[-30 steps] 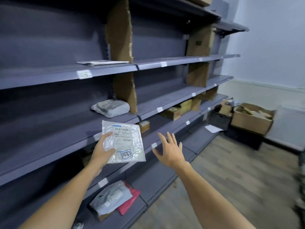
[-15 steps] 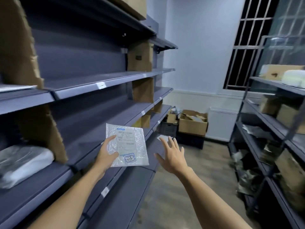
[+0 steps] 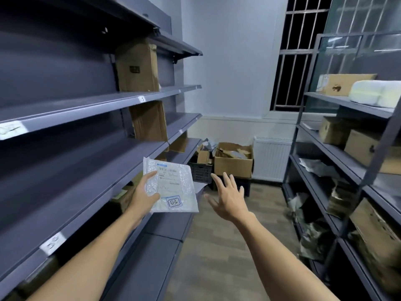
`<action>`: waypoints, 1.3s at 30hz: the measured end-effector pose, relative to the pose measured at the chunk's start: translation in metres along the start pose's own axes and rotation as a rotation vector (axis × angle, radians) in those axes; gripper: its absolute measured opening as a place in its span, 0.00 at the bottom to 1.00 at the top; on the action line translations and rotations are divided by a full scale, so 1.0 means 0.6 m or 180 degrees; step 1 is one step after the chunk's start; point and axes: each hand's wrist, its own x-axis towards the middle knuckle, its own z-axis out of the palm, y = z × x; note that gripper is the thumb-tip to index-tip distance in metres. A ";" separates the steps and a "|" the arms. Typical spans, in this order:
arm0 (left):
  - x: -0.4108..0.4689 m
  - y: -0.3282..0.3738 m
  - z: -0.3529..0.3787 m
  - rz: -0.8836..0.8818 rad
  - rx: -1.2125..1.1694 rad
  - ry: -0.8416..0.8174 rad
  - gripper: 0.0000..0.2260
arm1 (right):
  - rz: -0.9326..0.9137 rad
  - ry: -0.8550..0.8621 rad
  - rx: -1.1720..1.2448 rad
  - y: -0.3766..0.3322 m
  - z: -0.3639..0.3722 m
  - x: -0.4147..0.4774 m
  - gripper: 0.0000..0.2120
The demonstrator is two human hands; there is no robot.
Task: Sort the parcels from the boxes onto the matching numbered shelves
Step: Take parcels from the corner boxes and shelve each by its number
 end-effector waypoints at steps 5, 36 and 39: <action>0.098 0.054 0.095 0.0046 0.0001 0.0178 0.31 | -0.0164 0.0065 0.0033 0.080 -0.030 0.130 0.34; 0.702 0.214 0.044 0.0833 0.0394 0.1456 0.30 | -0.1559 0.0428 0.0137 -0.023 -0.054 0.866 0.33; 0.721 0.235 -0.013 0.0731 0.0533 0.1763 0.29 | -0.1912 0.0391 0.0282 -0.090 -0.043 0.916 0.33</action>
